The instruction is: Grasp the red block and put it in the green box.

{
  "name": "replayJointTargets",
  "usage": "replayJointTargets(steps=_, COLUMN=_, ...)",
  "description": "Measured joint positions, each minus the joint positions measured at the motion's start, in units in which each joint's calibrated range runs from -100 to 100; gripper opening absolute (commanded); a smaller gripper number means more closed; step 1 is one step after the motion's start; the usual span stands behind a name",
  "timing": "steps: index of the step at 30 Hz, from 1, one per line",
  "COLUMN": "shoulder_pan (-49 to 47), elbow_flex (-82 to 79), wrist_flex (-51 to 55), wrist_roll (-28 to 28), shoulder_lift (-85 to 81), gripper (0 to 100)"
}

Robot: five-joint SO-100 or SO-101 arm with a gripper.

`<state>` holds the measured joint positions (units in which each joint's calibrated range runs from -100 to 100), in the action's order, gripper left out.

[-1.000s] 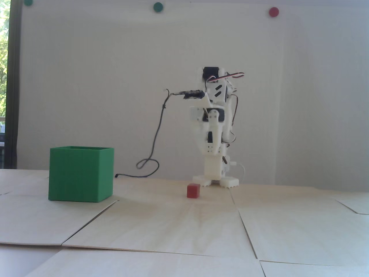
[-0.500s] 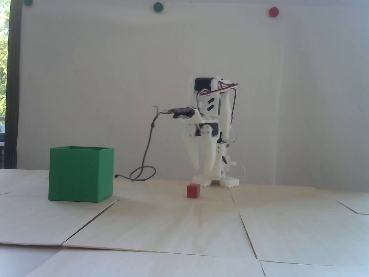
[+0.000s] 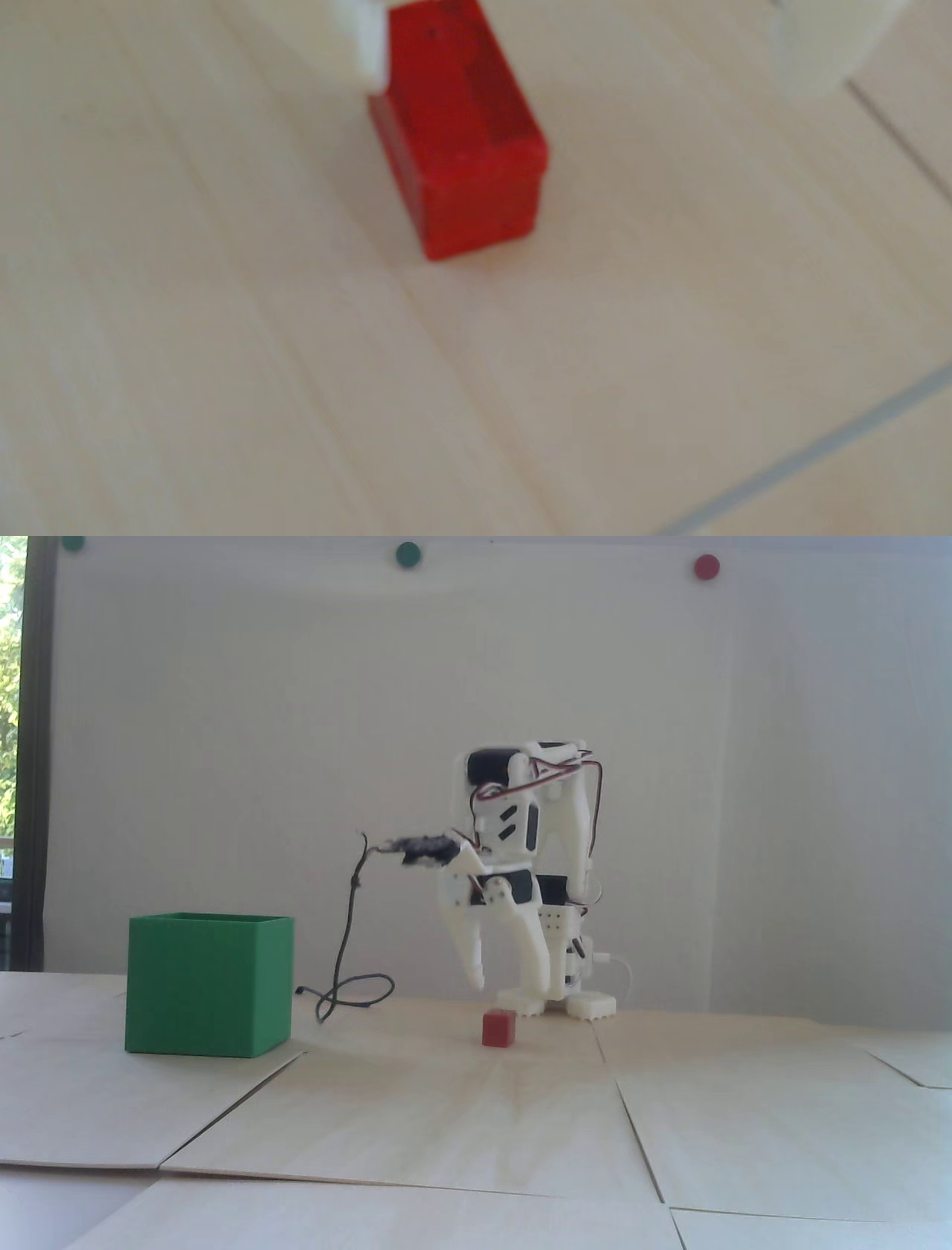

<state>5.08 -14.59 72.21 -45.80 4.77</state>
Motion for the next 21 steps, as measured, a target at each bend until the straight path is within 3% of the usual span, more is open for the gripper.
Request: replayJointTargets(steps=21, shoulder_pan=0.0, elbow_flex=1.0, wrist_flex=-0.3, wrist_roll=0.0, shoulder_lift=10.3, gripper=28)
